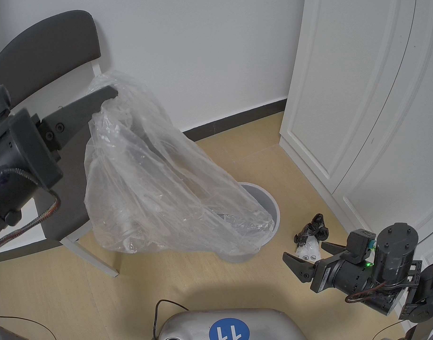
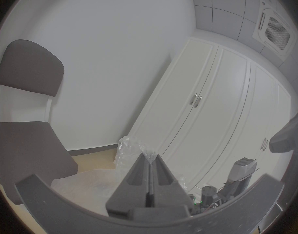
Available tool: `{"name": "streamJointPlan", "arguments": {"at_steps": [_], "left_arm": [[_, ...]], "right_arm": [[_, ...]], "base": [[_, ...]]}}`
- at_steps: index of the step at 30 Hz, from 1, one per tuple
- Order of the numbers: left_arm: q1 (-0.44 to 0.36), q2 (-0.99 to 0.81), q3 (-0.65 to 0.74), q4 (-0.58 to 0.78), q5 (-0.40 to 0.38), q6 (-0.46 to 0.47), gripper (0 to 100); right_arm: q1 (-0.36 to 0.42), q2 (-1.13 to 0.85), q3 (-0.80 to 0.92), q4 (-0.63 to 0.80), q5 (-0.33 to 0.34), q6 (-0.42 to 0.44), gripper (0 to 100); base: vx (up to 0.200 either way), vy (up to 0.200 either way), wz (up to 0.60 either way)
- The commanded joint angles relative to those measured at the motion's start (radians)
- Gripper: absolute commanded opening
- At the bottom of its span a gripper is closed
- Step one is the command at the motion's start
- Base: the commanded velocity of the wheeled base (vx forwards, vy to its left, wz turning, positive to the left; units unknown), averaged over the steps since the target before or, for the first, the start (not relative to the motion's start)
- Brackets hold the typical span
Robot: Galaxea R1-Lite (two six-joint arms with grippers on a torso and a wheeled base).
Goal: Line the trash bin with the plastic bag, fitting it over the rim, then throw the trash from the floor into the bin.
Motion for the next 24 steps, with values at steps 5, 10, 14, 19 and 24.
{"name": "streamJointPlan", "arguments": {"at_steps": [5, 10, 14, 19, 24], "left_arm": [[-0.078, -0.04, 0.014, 0.0, 0.001, -0.002, 0], [-0.132, -0.086, 0.018, 0.009, 0.001, 0.001, 0], [-0.161, -0.1, 0.018, 0.011, 0.001, 0.002, 0], [-0.166, -0.097, 0.02, 0.012, 0.001, 0.002, 0], [-0.164, -0.088, 0.02, 0.014, 0.003, 0.001, 0]], "right_arm": [[-0.006, 0.07, -0.003, -0.016, 0.004, 0.009, 100], [-0.001, 0.113, 0.0, -0.088, 0.003, 0.016, 100], [0.0, 0.192, 0.011, -0.179, -0.008, 0.016, 100], [0.028, 0.294, 0.009, -0.32, -0.028, 0.009, 100], [0.017, 0.429, -0.032, -0.449, -0.03, -0.002, 100]], "base": [[0.0, 0.0, 0.0], [0.0, 0.0, 0.0], [0.0, 0.0, 0.0], [0.0, 0.0, 0.0], [0.0, 0.0, 0.0]]}}
